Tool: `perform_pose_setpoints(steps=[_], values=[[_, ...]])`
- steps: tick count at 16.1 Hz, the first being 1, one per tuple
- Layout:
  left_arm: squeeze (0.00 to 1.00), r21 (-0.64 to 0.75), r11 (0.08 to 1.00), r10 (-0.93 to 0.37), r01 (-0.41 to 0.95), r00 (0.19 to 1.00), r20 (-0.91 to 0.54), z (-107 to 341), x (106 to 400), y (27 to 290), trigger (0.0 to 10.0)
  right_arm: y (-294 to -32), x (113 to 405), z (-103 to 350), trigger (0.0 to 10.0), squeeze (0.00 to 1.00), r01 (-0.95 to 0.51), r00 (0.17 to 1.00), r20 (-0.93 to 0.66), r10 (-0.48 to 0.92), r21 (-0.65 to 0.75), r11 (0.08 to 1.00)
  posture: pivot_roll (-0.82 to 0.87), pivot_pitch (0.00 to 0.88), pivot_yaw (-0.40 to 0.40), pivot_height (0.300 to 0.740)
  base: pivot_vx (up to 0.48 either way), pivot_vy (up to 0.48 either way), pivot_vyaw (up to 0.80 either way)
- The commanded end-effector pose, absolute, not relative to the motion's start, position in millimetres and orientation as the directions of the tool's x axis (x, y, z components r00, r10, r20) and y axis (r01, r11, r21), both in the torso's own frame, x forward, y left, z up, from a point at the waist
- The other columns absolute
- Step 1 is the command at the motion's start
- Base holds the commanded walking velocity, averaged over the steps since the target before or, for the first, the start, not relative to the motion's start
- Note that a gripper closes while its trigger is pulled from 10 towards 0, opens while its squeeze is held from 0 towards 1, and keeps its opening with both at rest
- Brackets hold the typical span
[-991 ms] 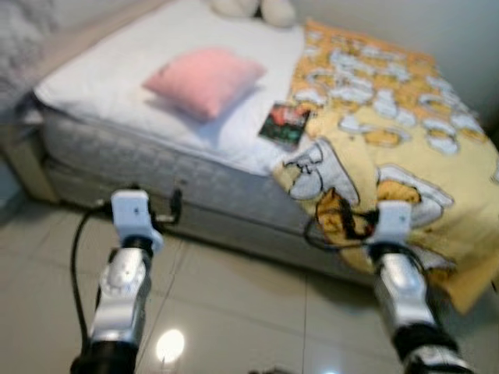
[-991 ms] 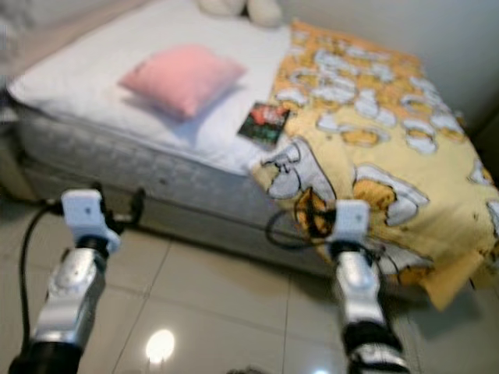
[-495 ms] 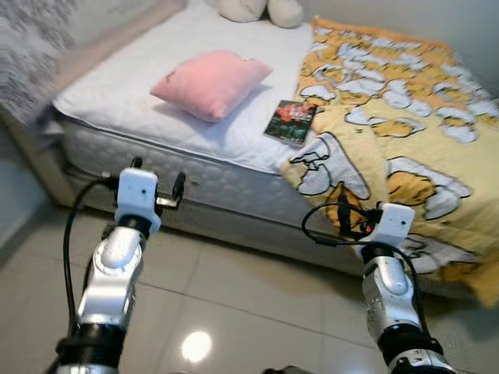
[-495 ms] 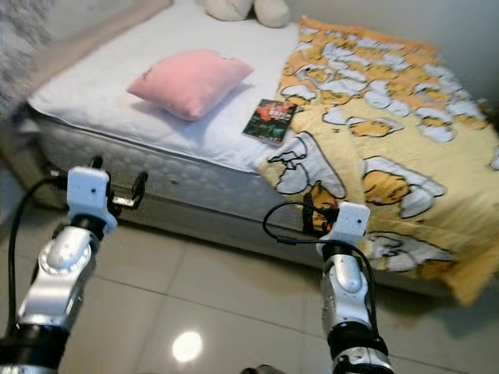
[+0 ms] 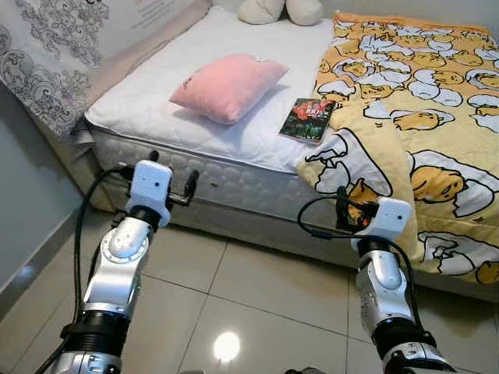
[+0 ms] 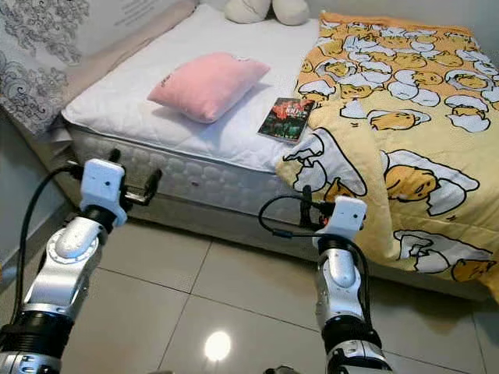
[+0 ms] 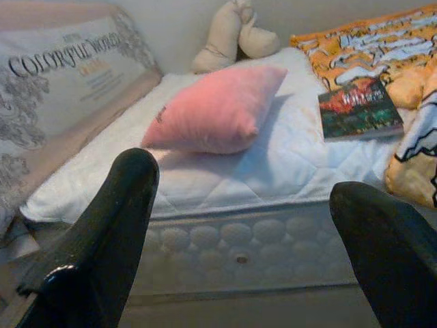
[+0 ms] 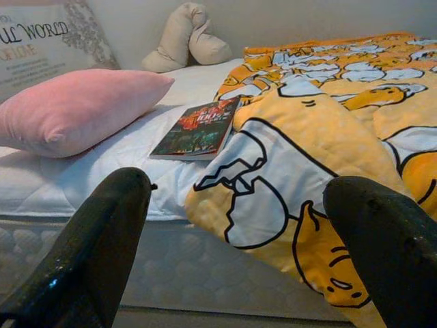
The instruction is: Clean up the room
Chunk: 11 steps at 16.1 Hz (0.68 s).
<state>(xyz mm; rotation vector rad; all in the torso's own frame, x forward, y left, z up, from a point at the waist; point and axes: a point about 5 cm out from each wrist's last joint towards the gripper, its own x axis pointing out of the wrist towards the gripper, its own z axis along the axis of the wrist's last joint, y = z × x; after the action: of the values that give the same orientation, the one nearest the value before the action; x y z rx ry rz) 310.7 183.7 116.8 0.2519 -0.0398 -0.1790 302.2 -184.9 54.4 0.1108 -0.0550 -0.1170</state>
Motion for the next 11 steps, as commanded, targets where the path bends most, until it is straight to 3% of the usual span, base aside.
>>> perform_pose_setpoints(steps=[1,4,7,11], values=[[0.0,0.258,0.95,-0.186,0.178,0.983,0.007,115,312,182,10.0,-189,302,55,10.0,0.0,0.118,0.991,0.056,-0.124,0.099,0.988,0.11,0.0,0.035,0.74,0.0,0.0,0.0],[0.0,0.253,0.949,-0.192,0.189,0.981,-0.014,109,310,181,10.0,-193,301,56,10.0,0.0,0.142,0.987,0.061,-0.149,0.097,0.985,0.1,0.0,0.049,0.74,0.0,0.0,0.0],[0.0,0.259,0.946,-0.195,0.194,0.981,-0.023,108,310,187,10.0,-185,298,52,10.0,0.0,0.139,0.988,0.051,-0.145,0.095,0.986,0.09,0.0,0.061,0.74,0.0,0.0,-0.78],[0.0,0.22,0.949,-0.227,0.226,0.974,-0.023,104,311,190,10.0,-176,301,54,10.0,0.0,0.129,0.989,0.058,-0.135,0.094,0.987,0.1,0.0,0.03,0.74,0.0,0.0,0.0]])
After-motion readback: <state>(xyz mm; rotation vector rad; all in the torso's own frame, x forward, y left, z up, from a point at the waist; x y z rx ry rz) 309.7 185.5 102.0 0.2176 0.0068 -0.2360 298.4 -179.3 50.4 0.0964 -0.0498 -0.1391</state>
